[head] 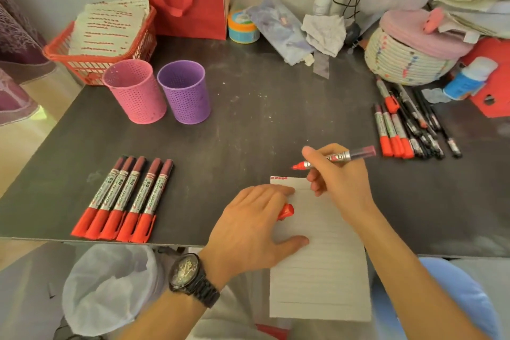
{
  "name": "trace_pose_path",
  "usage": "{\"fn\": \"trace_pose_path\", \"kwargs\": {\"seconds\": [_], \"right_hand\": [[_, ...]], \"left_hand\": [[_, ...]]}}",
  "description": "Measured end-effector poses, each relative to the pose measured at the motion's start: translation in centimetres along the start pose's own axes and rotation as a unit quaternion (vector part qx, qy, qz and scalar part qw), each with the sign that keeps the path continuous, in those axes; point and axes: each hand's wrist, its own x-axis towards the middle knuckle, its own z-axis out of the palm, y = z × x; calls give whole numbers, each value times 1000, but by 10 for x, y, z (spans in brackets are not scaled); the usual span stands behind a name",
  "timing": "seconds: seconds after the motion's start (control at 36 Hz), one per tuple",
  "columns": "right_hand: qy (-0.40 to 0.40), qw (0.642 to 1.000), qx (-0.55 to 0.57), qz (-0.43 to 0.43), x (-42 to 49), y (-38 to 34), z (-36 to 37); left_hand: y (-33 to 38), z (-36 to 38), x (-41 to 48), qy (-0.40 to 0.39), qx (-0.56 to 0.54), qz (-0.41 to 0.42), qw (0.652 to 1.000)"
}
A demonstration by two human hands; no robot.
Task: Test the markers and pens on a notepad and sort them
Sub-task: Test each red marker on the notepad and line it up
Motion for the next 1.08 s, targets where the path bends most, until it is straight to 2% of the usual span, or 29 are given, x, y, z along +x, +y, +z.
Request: {"fn": "trace_pose_path", "kwargs": {"seconds": [0.11, 0.28, 1.08], "right_hand": [[44, 995, -82, -41, 6, 11, 12], [97, 988, -101, -70, 7, 22, 13], [80, 982, -147, -92, 9, 24, 15]], "left_hand": [[0, 1, 1, -11, 7, 7, 1000], [1, 4, 3, -9, 22, 10, 1000], [3, 6, 6, 19, 40, 19, 999]]}}
